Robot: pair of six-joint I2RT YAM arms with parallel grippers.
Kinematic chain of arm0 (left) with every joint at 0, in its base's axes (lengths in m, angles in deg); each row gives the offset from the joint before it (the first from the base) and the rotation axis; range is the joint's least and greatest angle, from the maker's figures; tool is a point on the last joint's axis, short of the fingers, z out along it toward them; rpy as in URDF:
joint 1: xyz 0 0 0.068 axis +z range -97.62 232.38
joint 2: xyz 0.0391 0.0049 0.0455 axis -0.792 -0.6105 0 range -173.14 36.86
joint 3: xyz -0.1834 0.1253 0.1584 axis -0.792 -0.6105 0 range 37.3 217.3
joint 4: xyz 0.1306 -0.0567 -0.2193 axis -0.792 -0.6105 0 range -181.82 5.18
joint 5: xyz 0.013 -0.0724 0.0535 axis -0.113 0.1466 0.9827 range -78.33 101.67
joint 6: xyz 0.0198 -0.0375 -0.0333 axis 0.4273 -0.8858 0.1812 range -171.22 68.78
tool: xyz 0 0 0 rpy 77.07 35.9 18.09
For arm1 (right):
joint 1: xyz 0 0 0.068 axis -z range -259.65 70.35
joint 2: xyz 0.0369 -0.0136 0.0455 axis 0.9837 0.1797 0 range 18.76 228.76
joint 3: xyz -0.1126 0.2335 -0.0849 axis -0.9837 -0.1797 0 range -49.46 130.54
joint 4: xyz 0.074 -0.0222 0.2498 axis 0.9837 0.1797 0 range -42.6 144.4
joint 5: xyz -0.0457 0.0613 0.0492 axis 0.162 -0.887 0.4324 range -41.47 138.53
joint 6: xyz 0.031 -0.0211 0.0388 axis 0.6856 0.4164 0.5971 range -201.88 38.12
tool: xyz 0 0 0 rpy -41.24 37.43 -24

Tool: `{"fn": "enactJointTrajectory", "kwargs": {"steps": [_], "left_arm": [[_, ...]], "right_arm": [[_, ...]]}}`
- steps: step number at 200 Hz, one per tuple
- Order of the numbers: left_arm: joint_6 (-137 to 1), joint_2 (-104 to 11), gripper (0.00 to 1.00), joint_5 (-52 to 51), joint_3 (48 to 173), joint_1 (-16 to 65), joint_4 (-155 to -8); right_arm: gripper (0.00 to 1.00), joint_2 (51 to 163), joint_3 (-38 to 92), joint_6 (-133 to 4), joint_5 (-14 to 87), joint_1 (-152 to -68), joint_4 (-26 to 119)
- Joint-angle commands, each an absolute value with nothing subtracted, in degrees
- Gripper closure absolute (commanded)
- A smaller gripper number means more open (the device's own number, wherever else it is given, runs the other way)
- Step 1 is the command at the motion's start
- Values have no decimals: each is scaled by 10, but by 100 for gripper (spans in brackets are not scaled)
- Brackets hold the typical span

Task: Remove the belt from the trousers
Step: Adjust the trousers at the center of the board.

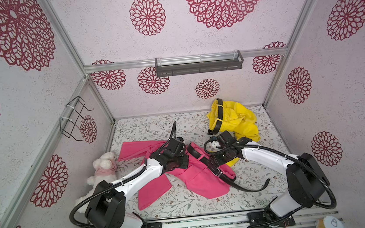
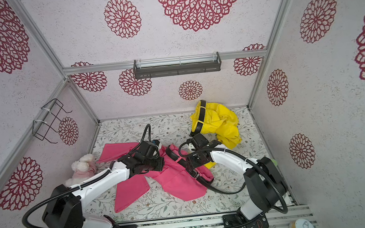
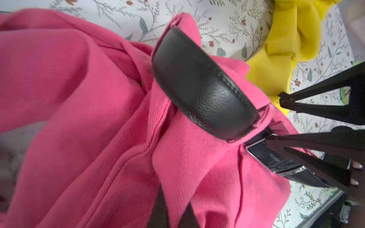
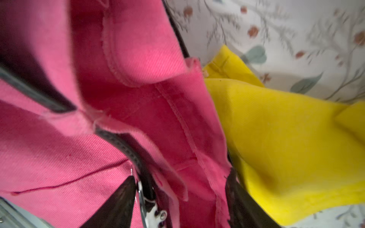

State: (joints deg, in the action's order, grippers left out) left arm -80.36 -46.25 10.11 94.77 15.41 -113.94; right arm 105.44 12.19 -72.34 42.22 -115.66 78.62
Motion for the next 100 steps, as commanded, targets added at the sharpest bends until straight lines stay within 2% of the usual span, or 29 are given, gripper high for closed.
{"fn": "enactJointTrajectory", "kwargs": {"steps": [1,25,60,76,100], "left_arm": [[-822,-444,100,143,976,169,-1207],[-826,-443,100,135,995,176,-1227],[-829,-428,100,110,1027,184,-1246],[-831,-419,100,102,1038,185,-1252],[-828,-414,100,95,1050,190,-1267]], "right_arm": [[23,988,159,-744,524,-1221,818],[16,964,147,-698,603,-1307,853],[14,965,93,-665,745,-1420,826],[16,987,80,-663,787,-1434,805],[26,1003,61,-673,829,-1442,756]]}}
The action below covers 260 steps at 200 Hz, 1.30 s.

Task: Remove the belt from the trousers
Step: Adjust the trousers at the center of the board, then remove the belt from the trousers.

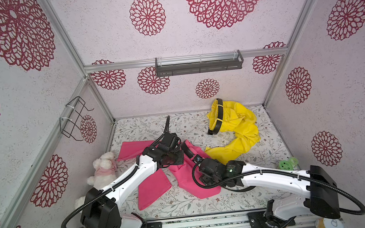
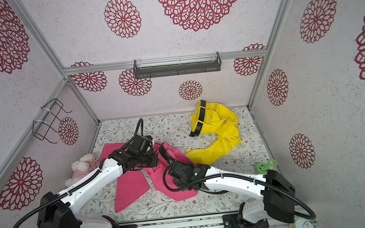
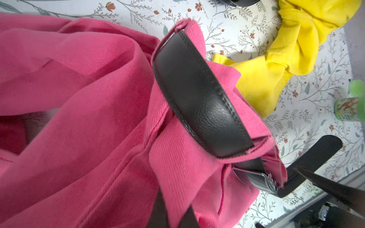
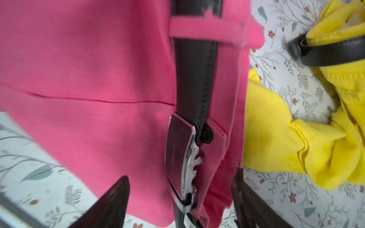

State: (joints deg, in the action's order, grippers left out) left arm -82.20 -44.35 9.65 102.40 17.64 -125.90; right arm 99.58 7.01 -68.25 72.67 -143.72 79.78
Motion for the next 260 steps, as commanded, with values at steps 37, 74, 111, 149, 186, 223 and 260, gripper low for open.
{"fn": "enactJointTrajectory", "kwargs": {"steps": [37,74,111,149,186,223,260], "left_arm": [[-842,-406,100,74,1043,202,-1254],[-855,-398,100,59,1042,213,-1251],[-861,-380,100,51,1029,236,-1258],[-852,-375,100,53,986,277,-1269],[-853,-376,95,51,975,281,-1276],[-853,-337,14,95,988,271,-1285],[-787,-262,3,183,997,210,-1248]], "right_arm": [[28,1024,40,-725,907,-1477,677],[20,1094,51,-740,1002,-1529,655],[43,1168,71,-732,1093,-1530,688],[64,1028,27,-807,1028,-1530,603],[76,876,22,-871,833,-1458,618],[79,836,78,-924,616,-1359,703],[79,825,110,-944,508,-1297,732]]}}
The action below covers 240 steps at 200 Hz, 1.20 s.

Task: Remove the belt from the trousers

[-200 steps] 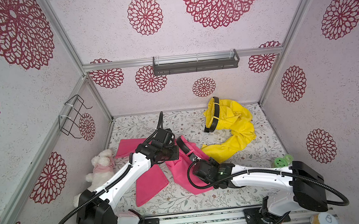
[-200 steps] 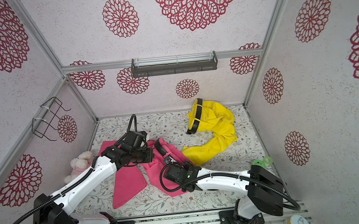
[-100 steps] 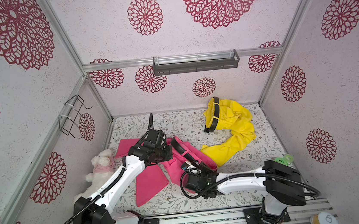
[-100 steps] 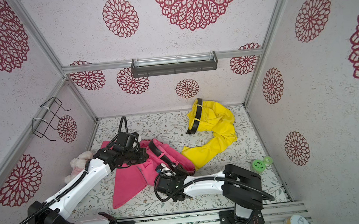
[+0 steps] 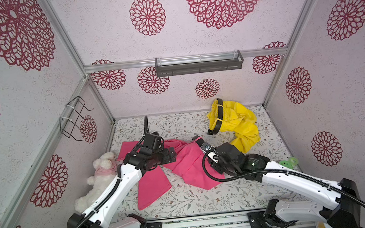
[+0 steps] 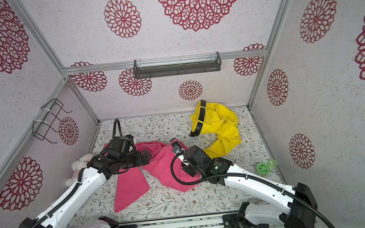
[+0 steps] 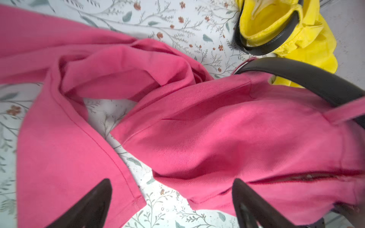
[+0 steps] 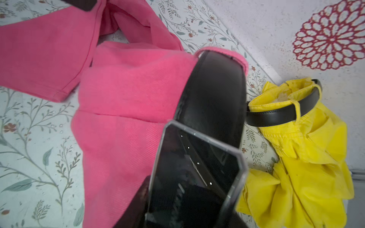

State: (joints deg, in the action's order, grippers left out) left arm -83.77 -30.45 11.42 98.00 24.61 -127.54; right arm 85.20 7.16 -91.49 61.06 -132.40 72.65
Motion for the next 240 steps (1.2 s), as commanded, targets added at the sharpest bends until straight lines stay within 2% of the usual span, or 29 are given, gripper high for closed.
{"fn": "enactJointTrajectory", "kwargs": {"steps": [1,37,71,104,146,159,195,220,240], "left_arm": [[-785,-261,3,185,997,208,-1246],[-739,-306,3,105,1008,173,-1187],[-754,-370,3,17,972,156,-1079],[-771,-452,3,43,953,152,-1003],[-832,-624,0,104,943,176,-984],[-842,-650,3,116,935,178,-981],[-828,-530,1,218,903,156,-984],[-734,-411,3,263,866,111,-924],[-662,-366,1,267,835,85,-885]], "right_arm": [[79,826,111,-944,506,-1295,732],[79,823,125,-951,436,-1254,727],[79,830,127,-948,406,-1232,716],[79,828,119,-940,379,-1225,702],[79,817,115,-939,368,-1217,717],[79,813,115,-939,363,-1214,723],[80,821,122,-945,354,-1207,746],[80,822,125,-946,336,-1197,751],[80,822,132,-948,317,-1187,756]]}}
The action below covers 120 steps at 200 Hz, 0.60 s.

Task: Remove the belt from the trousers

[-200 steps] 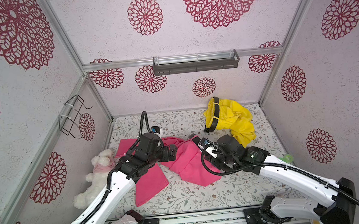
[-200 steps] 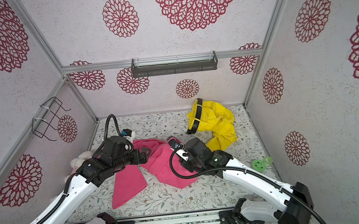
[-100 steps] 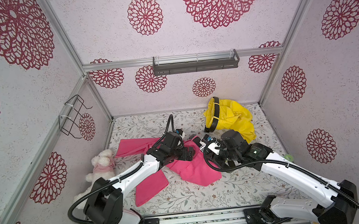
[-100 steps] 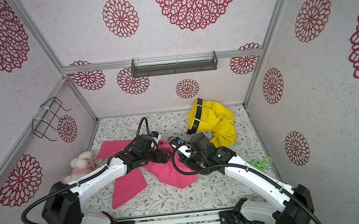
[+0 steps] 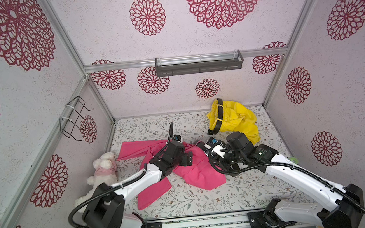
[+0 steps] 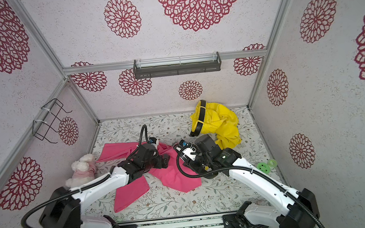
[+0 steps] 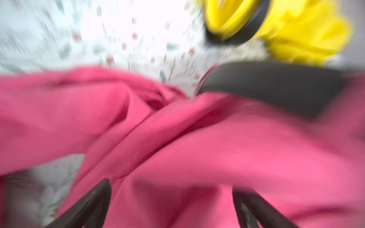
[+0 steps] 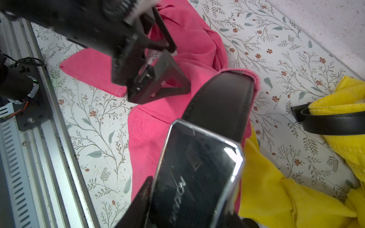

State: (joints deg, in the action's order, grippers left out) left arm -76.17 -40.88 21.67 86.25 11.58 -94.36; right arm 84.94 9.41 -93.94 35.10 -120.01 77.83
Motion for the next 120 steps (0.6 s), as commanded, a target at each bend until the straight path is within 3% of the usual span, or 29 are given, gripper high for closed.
{"fn": "enactJointTrajectory", "kwargs": {"steps": [1,52,120], "left_arm": [[-660,-364,0,267,833,84,-884],[-534,-323,3,237,813,53,-803],[-481,-327,16,191,834,53,-734]], "right_arm": [[80,822,133,-948,316,-1186,756],[80,829,163,-956,253,-1171,780],[80,829,180,-961,202,-1160,800]]}}
